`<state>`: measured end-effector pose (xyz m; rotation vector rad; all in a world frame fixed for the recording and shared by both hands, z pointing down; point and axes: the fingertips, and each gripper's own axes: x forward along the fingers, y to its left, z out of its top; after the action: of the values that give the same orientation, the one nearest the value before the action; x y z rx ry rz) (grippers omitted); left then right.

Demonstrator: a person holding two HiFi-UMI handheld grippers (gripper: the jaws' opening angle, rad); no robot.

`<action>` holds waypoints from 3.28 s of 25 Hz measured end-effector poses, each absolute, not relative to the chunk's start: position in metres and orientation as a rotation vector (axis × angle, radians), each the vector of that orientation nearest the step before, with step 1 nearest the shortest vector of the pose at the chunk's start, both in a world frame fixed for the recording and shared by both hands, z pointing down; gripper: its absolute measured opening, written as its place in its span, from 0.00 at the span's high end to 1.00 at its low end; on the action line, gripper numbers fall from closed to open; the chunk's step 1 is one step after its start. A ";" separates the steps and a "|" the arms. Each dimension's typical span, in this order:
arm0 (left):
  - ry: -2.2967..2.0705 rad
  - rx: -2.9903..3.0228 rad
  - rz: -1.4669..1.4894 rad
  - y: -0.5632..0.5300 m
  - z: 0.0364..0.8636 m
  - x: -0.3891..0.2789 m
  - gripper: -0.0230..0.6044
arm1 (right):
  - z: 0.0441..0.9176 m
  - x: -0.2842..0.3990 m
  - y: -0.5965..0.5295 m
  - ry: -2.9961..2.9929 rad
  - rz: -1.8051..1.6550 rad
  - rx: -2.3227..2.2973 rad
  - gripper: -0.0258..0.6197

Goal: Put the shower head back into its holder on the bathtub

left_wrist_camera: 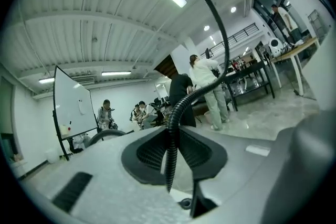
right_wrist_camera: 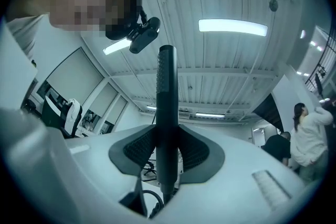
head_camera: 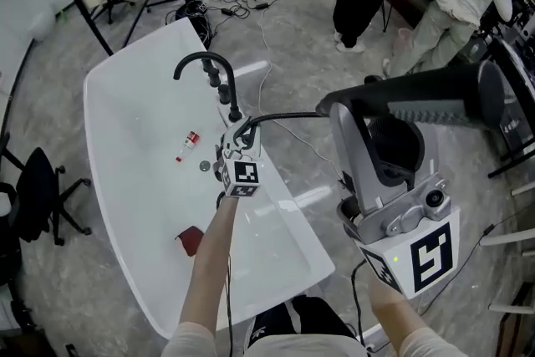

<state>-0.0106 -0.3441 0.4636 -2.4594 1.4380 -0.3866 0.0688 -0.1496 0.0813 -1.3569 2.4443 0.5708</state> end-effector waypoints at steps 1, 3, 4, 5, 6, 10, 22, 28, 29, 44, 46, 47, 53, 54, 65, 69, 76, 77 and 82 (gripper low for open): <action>1.436 -2.486 -0.330 -0.342 0.451 -0.002 0.87 | 0.079 0.071 -0.149 2.437 0.563 -1.362 0.75; 1.411 -2.548 -0.232 -0.334 0.432 0.020 0.87 | 0.074 0.074 -0.147 2.424 0.549 -1.371 0.75; 1.383 -2.578 -0.196 -0.329 0.427 0.034 0.87 | 0.072 0.076 -0.147 2.420 0.546 -1.374 0.75; 1.351 -2.605 -0.169 -0.326 0.424 0.049 0.87 | 0.072 0.077 -0.147 2.417 0.546 -1.379 0.75; 1.327 -2.625 -0.150 -0.325 0.425 0.060 0.87 | 0.072 0.079 -0.149 2.416 0.548 -1.386 0.75; 1.351 -2.669 -0.087 -0.339 0.428 0.072 0.87 | 0.080 0.083 -0.160 2.424 0.523 -1.417 0.75; 1.508 -2.573 0.022 -0.429 0.413 0.007 0.87 | 0.169 0.064 -0.220 2.574 0.219 -1.385 0.75; 1.538 -2.579 0.075 -0.432 0.424 -0.025 0.87 | 0.207 0.060 -0.242 2.616 0.109 -1.405 0.75; 1.543 -2.582 0.089 -0.431 0.427 -0.028 0.87 | 0.213 0.057 -0.244 2.626 0.098 -1.401 0.75; 1.550 -2.613 0.233 -0.407 0.447 -0.039 0.87 | 0.262 0.048 -0.259 2.664 0.002 -1.387 0.75; 1.578 -2.613 0.217 -0.402 0.458 -0.044 0.87 | 0.268 0.050 -0.256 2.670 -0.001 -1.390 0.75; 1.588 -2.614 0.207 -0.399 0.463 -0.045 0.87 | 0.272 0.052 -0.255 2.673 -0.007 -1.389 0.75; 1.595 -2.558 0.241 -0.370 0.450 -0.046 0.87 | 0.290 0.059 -0.251 2.695 -0.051 -1.325 0.75; 1.567 -2.551 0.257 -0.367 0.443 -0.039 0.87 | 0.292 0.062 -0.253 2.691 -0.051 -1.324 0.75; 1.563 -2.436 0.347 -0.423 0.440 -0.006 0.87 | 0.323 0.081 -0.267 2.692 -0.071 -1.294 0.75; 1.633 -2.462 0.296 -0.423 0.486 -0.018 0.87 | 0.346 0.082 -0.266 2.727 -0.075 -1.294 0.75; 1.774 -2.521 0.060 -0.422 0.579 -0.041 0.87 | 0.376 0.081 -0.273 2.753 -0.121 -1.317 0.75; 1.782 -2.535 0.025 -0.421 0.590 -0.041 0.87 | 0.376 0.078 -0.274 2.750 -0.122 -1.306 0.75; 1.840 -2.613 -0.127 -0.416 0.644 -0.048 0.87 | 0.380 0.062 -0.275 2.757 -0.116 -1.257 0.75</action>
<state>-0.0481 -0.4163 0.6441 -2.6125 1.8400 -0.1274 0.0624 -0.2746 0.3801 -1.2568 2.7566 -0.1157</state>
